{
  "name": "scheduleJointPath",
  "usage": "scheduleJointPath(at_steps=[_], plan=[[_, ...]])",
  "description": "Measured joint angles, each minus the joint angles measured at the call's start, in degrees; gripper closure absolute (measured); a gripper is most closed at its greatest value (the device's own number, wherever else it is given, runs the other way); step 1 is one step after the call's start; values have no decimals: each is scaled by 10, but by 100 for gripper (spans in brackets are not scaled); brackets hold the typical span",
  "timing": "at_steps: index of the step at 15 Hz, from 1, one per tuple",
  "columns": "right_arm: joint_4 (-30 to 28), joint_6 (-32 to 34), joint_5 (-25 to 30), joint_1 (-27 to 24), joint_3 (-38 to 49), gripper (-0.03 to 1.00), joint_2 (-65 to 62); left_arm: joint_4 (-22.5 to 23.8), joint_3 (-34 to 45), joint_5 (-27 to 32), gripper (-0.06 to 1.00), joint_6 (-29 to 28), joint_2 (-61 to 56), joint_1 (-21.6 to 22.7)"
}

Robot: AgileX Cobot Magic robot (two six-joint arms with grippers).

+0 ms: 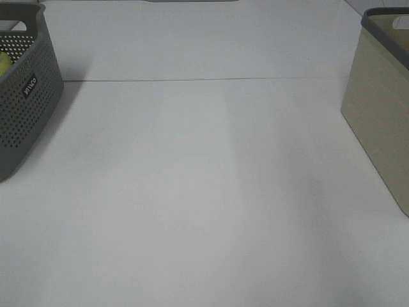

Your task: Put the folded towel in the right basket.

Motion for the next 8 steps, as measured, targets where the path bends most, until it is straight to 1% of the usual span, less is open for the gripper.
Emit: scheduleJointPath(at_steps=[1,3,4,6,8], plan=[[-10,3,0,40,0,-1,-7,0,0,0,-5,0,0,0],[-40,19,0,104,0,-1,-22,1,0,0,-5,0,0,0],[-49,28,0,118,4,-1,-34,2,0,0,-5,0,0,0],[-48,42,-1,121,39,-1,-76,2,0,0,-5,0,0,0],[-56,48,-5,121,138,-1,-179,2,0,0,-5,0,0,0]])
